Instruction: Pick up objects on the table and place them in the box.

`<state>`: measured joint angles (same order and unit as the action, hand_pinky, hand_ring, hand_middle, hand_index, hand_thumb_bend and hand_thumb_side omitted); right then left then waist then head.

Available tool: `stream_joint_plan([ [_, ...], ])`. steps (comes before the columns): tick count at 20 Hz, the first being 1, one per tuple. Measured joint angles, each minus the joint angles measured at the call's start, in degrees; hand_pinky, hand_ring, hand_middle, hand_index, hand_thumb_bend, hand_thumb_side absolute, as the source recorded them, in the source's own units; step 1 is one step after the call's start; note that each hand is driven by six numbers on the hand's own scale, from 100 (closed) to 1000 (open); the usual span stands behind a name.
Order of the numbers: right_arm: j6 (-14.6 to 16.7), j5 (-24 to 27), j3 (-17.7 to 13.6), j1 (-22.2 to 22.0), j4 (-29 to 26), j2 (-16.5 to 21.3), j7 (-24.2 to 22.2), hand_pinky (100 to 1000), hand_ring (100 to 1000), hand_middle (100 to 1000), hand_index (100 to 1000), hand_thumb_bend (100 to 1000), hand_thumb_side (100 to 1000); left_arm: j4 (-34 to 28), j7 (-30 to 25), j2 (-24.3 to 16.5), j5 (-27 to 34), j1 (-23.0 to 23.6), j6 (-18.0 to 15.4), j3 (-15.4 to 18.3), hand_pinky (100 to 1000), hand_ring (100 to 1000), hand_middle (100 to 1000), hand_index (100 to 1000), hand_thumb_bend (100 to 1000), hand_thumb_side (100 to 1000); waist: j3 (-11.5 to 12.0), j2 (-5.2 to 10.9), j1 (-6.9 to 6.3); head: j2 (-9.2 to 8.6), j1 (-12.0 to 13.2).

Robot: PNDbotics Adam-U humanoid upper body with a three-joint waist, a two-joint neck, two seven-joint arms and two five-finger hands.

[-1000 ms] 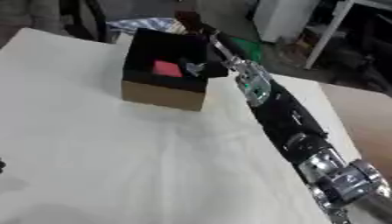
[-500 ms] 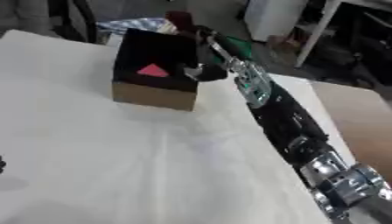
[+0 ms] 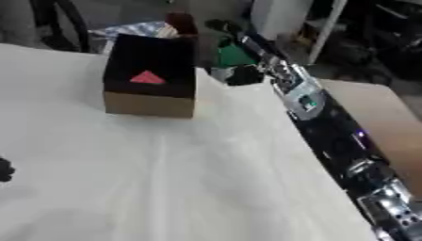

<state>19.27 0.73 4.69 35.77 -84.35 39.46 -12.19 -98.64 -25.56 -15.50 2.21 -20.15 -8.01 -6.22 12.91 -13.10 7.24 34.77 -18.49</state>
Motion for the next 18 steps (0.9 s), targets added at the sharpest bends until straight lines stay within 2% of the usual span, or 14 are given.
stream_joint_plan([
  [5,-2.76,5.73,-0.96,-5.66,-12.44,0.18,0.96,775,1000,822,941,175,167,0.27,1.47,0.42,-0.79,1.18,-0.03,1.44,717,719,677,787,294,420,-3.40,0.00,-1.04,0.82,2.43],
  [9,-4.45,7.51,-1.91,-10.40,-20.04,-1.24,1.27,774,1000,817,937,144,170,0.51,2.51,0.42,-1.46,2.18,-0.19,2.44,717,720,678,788,293,426,-5.61,0.00,-1.77,1.59,4.97],
  [13,-5.33,7.16,-2.25,-14.38,-24.61,-3.68,1.06,775,1000,814,935,100,205,0.54,3.20,0.42,-1.92,3.33,-0.39,3.28,719,723,680,787,293,442,-7.45,0.00,-2.45,2.01,7.46],
  [15,-5.67,6.44,-2.24,-15.76,-25.61,-5.01,0.71,775,1000,815,936,100,205,0.63,3.45,0.43,-2.21,3.96,-0.50,3.51,720,727,684,787,297,448,-8.23,0.00,-2.82,2.04,8.56],
  [16,-5.85,6.13,-2.22,-16.33,-25.82,-5.68,0.52,775,1000,814,937,100,244,0.74,3.49,0.45,-2.33,4.29,-0.54,3.66,720,729,686,787,298,450,-8.62,0.00,-2.94,2.04,9.06],
  [18,-6.22,5.55,-2.20,-17.36,-25.99,-7.15,0.09,775,1000,812,937,100,264,0.86,3.50,0.61,-2.70,4.77,-0.58,3.71,721,732,689,787,301,454,-9.48,0.00,-3.19,2.06,9.96],
])
